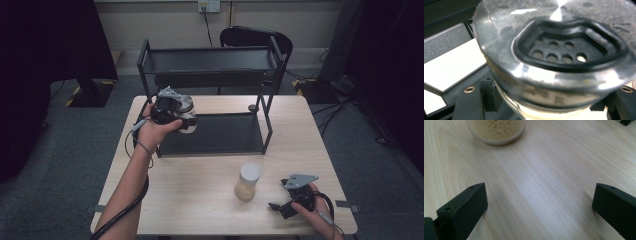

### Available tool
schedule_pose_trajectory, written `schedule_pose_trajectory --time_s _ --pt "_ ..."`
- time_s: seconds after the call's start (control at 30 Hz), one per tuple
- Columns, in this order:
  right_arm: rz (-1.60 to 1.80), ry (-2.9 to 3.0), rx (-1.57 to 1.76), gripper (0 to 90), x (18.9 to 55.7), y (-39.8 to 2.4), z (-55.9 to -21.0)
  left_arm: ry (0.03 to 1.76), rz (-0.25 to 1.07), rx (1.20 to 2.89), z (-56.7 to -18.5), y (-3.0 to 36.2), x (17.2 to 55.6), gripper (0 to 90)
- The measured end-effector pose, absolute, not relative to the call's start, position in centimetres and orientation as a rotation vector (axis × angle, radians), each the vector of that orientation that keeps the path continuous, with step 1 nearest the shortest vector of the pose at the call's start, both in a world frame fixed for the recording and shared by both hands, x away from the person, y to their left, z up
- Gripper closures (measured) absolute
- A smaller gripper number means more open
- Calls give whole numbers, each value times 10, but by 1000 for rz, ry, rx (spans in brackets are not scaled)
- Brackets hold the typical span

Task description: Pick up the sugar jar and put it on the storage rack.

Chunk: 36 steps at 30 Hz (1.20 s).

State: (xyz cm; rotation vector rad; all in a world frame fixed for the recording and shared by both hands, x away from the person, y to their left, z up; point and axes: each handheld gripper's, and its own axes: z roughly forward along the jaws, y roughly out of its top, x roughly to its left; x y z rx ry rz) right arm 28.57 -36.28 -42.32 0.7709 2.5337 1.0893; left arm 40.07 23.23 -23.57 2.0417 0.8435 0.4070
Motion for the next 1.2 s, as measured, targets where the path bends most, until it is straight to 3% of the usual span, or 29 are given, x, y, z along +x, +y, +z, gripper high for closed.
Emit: schedule_pose_trajectory --time_s 1.2 --pt "1090 2533 771 0 286 -363 -423 820 427 2067 -159 207 415 304"
